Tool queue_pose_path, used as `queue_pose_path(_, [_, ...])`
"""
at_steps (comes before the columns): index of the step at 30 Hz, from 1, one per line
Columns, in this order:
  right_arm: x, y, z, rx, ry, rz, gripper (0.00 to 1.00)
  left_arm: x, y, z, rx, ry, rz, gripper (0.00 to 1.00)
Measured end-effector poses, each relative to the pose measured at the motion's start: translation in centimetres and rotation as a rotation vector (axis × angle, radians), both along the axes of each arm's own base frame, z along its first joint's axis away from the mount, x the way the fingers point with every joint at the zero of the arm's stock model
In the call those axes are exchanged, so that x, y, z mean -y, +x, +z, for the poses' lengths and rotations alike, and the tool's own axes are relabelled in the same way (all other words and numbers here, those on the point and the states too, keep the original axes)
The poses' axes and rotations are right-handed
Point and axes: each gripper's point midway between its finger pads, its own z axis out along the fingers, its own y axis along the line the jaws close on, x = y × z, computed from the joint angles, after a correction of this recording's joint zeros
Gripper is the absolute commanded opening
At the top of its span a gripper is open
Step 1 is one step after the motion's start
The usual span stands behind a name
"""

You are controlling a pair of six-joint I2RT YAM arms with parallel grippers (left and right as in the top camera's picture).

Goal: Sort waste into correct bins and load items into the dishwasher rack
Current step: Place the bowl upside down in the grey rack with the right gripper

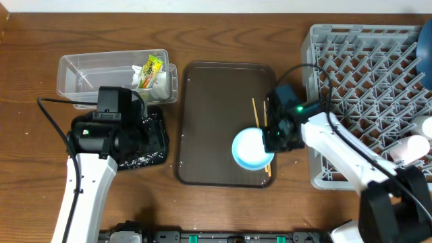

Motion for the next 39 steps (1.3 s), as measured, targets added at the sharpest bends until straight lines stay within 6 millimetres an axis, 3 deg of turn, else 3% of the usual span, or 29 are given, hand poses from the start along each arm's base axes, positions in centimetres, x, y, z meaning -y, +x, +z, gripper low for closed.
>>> queue_pose_path(4, [1.6, 4.3, 5.9, 0.240, -0.045, -0.042, 0.01, 0.0, 0.0, 0.0, 0.000, 0.000, 0.000, 0.67])
queue_pose_path(8, [5.9, 9.1, 13.5, 0.573, -0.206, -0.116, 0.01, 0.0, 0.1, 0.0, 0.004, 0.000, 0.000, 0.68])
queue_pose_path(9, [6.5, 9.6, 14.4, 0.614, -0.234, -0.121, 0.01, 0.0, 0.1, 0.0, 0.005, 0.000, 0.000, 0.69])
queue_pose_path(14, [12.9, 12.3, 19.5, 0.823, -0.549, -0.228, 0.01, 0.0, 0.2, 0.1, 0.008, 0.000, 0.000, 0.68])
queue_pose_path(20, [20.9, 13.4, 24.2, 0.926, -0.895, -0.437, 0.01, 0.0, 0.3, 0.1, 0.012, 0.000, 0.000, 0.68])
queue_pose_path(24, [24.8, 13.8, 24.7, 0.882, -1.070, -0.487, 0.01, 0.0, 0.3, 0.1, 0.012, 0.000, 0.000, 0.69])
queue_pose_path(29, [28.8, 14.3, 22.8, 0.759, -1.241, -0.510, 0.01, 0.0, 0.3, 0.1, 0.011, 0.000, 0.000, 0.68])
queue_pose_path(39, [31.6, 15.6, 16.1, 0.542, -1.342, -0.416, 0.01, 0.0, 0.3, 0.1, 0.011, 0.000, 0.000, 0.68])
